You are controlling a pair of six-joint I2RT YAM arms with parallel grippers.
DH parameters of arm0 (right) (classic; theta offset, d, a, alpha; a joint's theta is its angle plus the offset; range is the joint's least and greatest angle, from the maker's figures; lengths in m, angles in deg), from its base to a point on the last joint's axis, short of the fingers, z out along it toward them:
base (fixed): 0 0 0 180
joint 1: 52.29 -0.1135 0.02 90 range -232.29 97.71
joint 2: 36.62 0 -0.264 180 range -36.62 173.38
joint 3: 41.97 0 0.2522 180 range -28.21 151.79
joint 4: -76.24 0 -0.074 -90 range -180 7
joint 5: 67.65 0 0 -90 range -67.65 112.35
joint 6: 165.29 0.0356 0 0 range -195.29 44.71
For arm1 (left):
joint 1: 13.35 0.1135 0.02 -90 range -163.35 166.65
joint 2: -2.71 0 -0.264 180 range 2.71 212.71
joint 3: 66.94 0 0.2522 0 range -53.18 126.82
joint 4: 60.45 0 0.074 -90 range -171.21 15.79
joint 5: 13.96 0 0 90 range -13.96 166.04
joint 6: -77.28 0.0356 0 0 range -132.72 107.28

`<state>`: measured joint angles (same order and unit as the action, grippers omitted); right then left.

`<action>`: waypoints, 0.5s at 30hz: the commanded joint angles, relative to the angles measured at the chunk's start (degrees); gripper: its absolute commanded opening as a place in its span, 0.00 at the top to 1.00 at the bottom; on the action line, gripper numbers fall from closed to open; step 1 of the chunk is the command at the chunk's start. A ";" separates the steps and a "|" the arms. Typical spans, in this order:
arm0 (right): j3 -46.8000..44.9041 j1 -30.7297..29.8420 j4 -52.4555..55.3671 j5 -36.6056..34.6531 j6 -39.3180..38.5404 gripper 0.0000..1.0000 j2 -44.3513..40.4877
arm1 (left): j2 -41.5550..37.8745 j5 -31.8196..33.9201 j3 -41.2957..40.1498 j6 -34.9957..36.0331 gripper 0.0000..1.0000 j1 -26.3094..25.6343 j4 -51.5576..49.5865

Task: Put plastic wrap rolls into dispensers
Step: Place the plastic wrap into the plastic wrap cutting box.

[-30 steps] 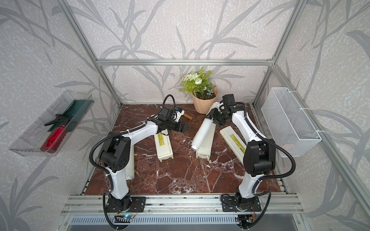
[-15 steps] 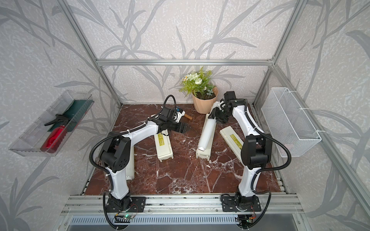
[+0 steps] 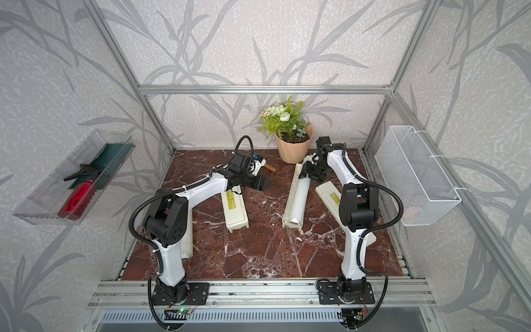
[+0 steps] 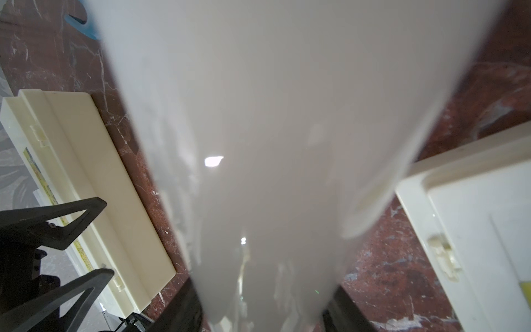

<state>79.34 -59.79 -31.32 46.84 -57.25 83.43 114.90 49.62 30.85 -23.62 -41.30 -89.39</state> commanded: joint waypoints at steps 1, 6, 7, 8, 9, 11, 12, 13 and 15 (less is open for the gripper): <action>3.28 -1.49 2.56 0.79 -1.63 0.96 1.05 | 1.37 0.66 2.11 0.89 0.21 0.17 -1.77; 7.59 -3.08 6.99 -4.78 -3.60 0.95 4.85 | 1.55 1.01 2.15 1.01 0.21 0.21 -2.02; 8.24 -3.21 7.60 -5.02 -3.56 0.95 5.74 | 1.64 1.01 2.13 1.01 0.21 0.17 -2.13; 8.50 -3.21 7.84 -5.05 -3.46 0.95 6.28 | 1.66 1.10 2.11 1.07 0.21 0.26 -2.18; 8.80 -3.21 8.18 -5.55 -3.20 0.95 6.89 | 1.73 1.10 2.17 1.08 0.21 0.28 -2.26; 8.83 -3.39 8.39 -7.08 -2.70 0.94 7.48 | 1.73 1.15 2.19 1.01 0.21 0.34 -2.38; 8.60 -3.47 8.32 -7.57 -2.37 0.94 7.63 | 1.78 1.10 2.19 0.98 0.21 0.29 -2.40; 8.26 -3.48 8.12 -8.19 -2.03 0.92 7.62 | 1.74 1.10 2.15 0.97 0.21 0.28 -2.38; 7.75 -3.48 8.14 -9.24 -1.32 0.88 7.80 | 1.77 1.19 2.19 1.06 0.21 0.26 -2.54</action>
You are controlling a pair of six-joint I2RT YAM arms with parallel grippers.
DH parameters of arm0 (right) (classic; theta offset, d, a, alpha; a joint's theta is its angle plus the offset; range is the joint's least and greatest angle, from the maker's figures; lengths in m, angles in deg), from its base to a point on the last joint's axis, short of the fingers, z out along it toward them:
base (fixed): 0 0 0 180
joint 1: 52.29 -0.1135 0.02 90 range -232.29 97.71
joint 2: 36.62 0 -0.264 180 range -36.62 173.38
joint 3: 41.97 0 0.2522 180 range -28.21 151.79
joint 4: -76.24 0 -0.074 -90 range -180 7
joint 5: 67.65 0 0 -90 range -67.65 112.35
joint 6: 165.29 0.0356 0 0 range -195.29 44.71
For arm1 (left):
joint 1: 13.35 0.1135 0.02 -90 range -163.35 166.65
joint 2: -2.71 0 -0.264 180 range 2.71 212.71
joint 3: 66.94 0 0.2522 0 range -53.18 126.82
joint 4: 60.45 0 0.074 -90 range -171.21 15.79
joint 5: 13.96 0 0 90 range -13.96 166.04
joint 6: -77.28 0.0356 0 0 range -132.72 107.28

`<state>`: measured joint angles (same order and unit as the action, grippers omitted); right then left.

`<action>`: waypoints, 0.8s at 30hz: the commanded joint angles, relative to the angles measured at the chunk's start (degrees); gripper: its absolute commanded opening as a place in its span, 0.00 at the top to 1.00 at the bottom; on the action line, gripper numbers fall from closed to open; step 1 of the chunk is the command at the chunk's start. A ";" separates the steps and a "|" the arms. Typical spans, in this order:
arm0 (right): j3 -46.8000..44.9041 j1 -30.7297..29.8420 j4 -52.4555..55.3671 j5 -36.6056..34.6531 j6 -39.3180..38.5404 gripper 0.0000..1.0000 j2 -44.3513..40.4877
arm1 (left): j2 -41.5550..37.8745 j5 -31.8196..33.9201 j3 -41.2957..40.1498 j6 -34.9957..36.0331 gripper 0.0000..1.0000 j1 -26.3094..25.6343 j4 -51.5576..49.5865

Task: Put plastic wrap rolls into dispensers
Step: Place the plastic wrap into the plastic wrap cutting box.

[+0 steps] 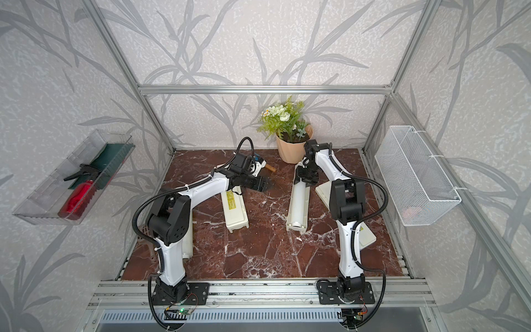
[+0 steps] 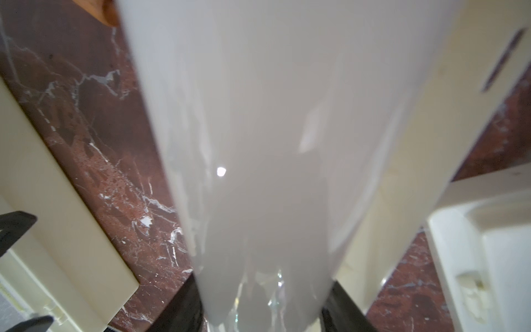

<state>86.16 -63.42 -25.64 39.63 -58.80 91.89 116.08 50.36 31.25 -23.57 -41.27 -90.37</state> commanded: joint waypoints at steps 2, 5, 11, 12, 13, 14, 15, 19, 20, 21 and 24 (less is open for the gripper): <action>-0.06 0.15 1.88 -2.59 0.97 0.79 -0.79 | 0.56 0.53 1.74 1.09 0.21 0.24 -1.67; -1.42 0.07 0.72 -2.54 1.74 0.70 -1.01 | 0.48 0.57 1.84 1.19 0.21 0.24 -1.83; -1.21 -0.03 -0.63 -0.56 1.41 0.33 -1.99 | 0.55 0.21 2.34 0.67 0.20 0.24 -1.77; -0.96 -0.03 -0.69 -0.43 1.19 0.13 -2.19 | 0.68 0.11 2.52 0.59 0.19 0.16 -1.69; -0.62 -0.03 -0.48 -0.72 1.09 0.00 -2.44 | 0.71 0.02 2.76 0.49 0.19 0.10 -1.61; -0.23 -0.03 -0.26 -0.93 0.72 0.01 -2.65 | 0.80 -0.13 3.13 0.41 0.19 0.00 -1.72; -0.09 -0.03 -0.29 -0.85 0.49 0.01 -2.81 | 0.90 -0.26 3.53 0.30 0.18 -0.05 -1.75; -0.42 -0.20 -0.97 -0.84 -0.46 0.01 -5.26 | 1.63 -0.52 5.55 -0.11 0.18 -0.94 -1.56; -0.78 -0.20 -1.36 -0.86 -0.58 0.01 -6.22 | 2.03 -0.52 6.22 -0.07 0.18 -1.24 -1.63; -1.10 -0.16 -1.95 -0.94 -0.58 0.01 -6.89 | 2.36 -0.60 6.79 -0.14 0.18 -1.53 -1.67; 1.03 -0.12 0.11 -0.69 -1.50 0.01 -5.86 | 3.87 -0.56 9.30 0.04 0.18 -2.67 -2.14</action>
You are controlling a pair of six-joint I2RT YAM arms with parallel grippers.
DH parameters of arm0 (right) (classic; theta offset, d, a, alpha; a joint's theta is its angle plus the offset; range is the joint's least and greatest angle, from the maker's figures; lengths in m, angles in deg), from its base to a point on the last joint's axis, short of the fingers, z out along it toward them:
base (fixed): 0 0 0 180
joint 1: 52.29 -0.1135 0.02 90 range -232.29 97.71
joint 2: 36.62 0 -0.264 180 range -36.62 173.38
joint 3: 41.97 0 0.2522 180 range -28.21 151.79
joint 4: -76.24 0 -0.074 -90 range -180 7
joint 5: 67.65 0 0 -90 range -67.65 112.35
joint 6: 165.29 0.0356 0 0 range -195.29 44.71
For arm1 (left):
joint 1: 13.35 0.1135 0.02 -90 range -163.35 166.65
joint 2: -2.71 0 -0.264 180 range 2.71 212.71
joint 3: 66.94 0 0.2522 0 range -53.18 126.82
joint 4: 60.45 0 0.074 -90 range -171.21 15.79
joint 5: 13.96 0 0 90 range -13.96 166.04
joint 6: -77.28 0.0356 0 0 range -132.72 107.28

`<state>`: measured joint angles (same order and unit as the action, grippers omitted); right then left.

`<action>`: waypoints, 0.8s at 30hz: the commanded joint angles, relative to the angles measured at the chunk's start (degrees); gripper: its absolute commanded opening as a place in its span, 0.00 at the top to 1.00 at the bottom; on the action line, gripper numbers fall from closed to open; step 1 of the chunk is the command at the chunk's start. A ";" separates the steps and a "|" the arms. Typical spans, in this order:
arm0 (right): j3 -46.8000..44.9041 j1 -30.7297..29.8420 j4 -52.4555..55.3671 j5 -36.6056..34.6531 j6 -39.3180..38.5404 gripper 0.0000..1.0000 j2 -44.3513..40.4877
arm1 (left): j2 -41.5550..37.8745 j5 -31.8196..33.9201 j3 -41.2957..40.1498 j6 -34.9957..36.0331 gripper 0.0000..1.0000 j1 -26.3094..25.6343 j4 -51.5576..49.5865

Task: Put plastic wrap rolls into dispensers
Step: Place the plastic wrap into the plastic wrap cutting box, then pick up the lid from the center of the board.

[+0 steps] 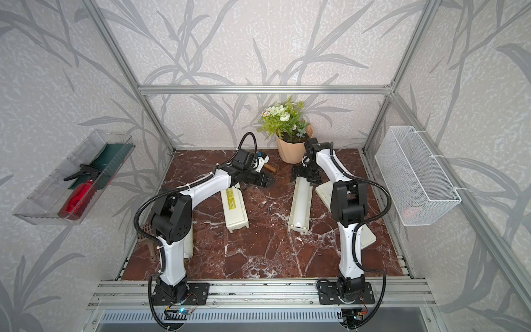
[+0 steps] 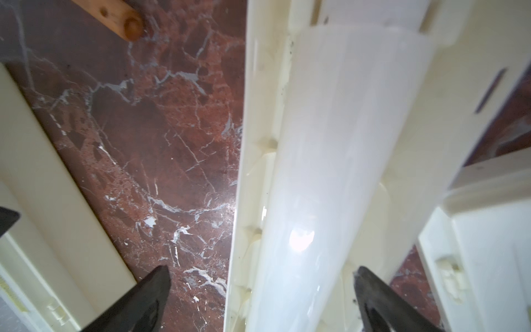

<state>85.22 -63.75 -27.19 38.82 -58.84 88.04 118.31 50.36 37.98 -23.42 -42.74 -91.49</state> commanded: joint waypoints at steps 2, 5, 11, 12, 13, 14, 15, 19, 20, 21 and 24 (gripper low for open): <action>4.76 0.14 4.51 -0.12 -3.26 0.01 -1.25 | 2.73 -0.34 4.50 -0.22 0.18 -1.86 -1.21; -0.23 0.28 -1.17 -3.75 -6.17 0.01 -7.64 | 4.52 -0.16 7.14 -0.68 0.18 -2.84 -1.57; -19.53 4.14 -14.96 -10.26 -17.99 0.01 -23.55 | 6.25 0.53 8.13 -1.78 0.20 -5.10 -0.89; -23.78 4.78 -17.42 -11.13 -20.62 0.01 -25.78 | 6.30 0.46 7.78 -2.31 0.20 -5.23 -0.33; -28.77 5.56 -20.46 -12.05 -24.10 0.01 -28.36 | 6.31 0.45 7.54 -2.77 0.20 -5.45 0.30; -33.93 6.06 -23.51 -14.37 -26.77 0.01 -30.62 | 6.55 0.58 7.55 -3.15 0.20 -5.66 0.56; -37.96 6.39 -25.85 -16.96 -28.59 0.01 -32.26 | 6.78 0.54 7.70 -3.19 0.20 -5.87 0.66; -52.46 9.48 -35.99 -19.14 -35.61 0.01 -37.63 | 7.92 1.02 8.77 -3.51 0.21 -6.94 0.75; -55.11 10.81 -38.75 -17.77 -36.47 0.01 -38.37 | 8.15 1.11 8.78 -3.62 0.21 -7.16 0.97; -56.64 11.64 -40.06 -15.53 -37.70 0.01 -38.69 | 8.29 1.14 8.78 -3.76 0.21 -7.32 1.06; -58.84 12.93 -42.83 -12.69 -40.61 0.01 -37.28 | 8.34 1.06 8.21 -3.83 0.21 -7.53 1.04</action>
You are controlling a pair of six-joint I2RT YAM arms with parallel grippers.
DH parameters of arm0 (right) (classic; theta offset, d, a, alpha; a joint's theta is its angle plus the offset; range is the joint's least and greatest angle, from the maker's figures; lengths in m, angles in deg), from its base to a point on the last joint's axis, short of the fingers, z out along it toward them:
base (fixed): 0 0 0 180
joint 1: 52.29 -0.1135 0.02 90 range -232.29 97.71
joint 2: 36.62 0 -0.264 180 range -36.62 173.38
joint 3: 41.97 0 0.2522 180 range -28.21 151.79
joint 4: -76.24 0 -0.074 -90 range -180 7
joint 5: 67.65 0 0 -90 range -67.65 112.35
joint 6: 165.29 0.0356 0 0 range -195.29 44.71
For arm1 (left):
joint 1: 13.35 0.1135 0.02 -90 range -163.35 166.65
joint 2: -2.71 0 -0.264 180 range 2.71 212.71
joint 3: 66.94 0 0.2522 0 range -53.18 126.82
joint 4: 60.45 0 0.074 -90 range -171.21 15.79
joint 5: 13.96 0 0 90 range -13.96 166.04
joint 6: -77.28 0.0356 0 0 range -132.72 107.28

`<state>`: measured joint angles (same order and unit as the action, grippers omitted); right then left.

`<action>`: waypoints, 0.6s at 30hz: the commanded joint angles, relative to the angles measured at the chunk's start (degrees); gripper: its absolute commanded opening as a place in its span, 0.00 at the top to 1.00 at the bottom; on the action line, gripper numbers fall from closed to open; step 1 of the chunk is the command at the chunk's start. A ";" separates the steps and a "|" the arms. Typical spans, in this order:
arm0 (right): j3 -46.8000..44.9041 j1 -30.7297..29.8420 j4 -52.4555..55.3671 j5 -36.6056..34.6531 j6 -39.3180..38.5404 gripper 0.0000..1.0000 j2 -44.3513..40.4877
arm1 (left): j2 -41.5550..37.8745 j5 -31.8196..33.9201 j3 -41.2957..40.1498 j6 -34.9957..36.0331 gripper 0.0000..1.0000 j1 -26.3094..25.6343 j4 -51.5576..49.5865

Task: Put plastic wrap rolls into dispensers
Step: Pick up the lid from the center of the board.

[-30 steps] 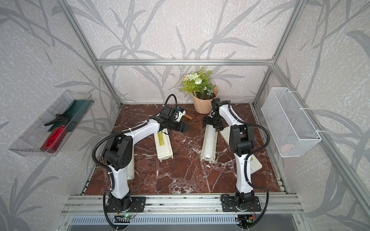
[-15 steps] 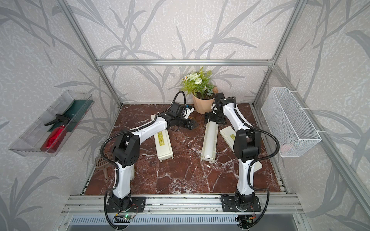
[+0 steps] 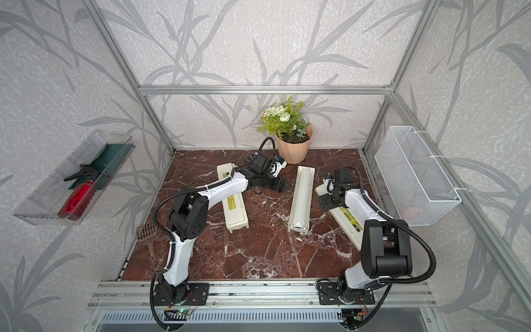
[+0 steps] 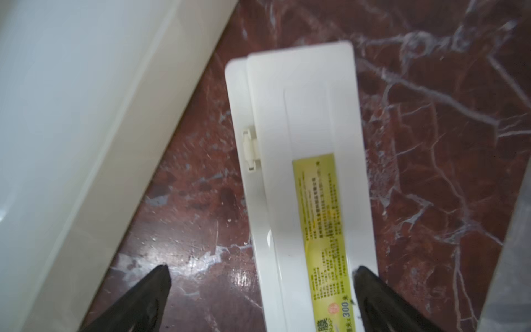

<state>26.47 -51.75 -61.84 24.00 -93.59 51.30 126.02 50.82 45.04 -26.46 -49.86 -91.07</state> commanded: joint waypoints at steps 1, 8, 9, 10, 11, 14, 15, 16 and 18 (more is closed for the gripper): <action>0.17 1.21 -7.87 2.59 -7.10 0.01 0.52 | 0.46 0.69 0.76 -0.61 0.21 -0.41 0.64; 5.13 2.67 -4.06 2.11 -9.01 0.01 7.14 | -1.61 1.32 -2.00 1.11 0.20 -0.38 0.60; 5.40 2.72 -3.66 2.08 -9.57 0.01 8.05 | -1.82 1.34 -2.29 1.27 0.20 -0.40 0.60; 6.02 2.72 -3.14 1.85 -10.05 0.01 9.25 | -2.00 1.39 -2.56 1.50 0.20 -0.36 0.54; 6.59 2.72 -2.57 1.41 -10.38 0.01 11.01 | -2.10 1.47 -2.75 1.70 0.20 -0.30 0.44; 7.36 3.72 -2.45 1.37 -10.09 0.01 12.87 | -2.35 1.30 -2.76 2.09 0.20 -0.09 0.01; 7.30 4.13 -2.79 1.43 -9.92 0.01 13.19 | -2.37 1.21 -2.70 2.14 0.19 0.02 -0.09; 7.64 4.53 -2.51 1.26 -9.74 0.01 13.68 | -2.44 1.06 -2.53 2.27 0.19 0.12 -0.34; 8.56 5.00 -0.84 2.56 -10.08 0.01 14.89 | -2.46 0.93 -2.17 2.79 0.19 0.31 -0.94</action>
<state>33.59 -47.58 -65.57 25.25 -102.99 64.48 126.11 51.70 42.79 -25.02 -49.93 -90.57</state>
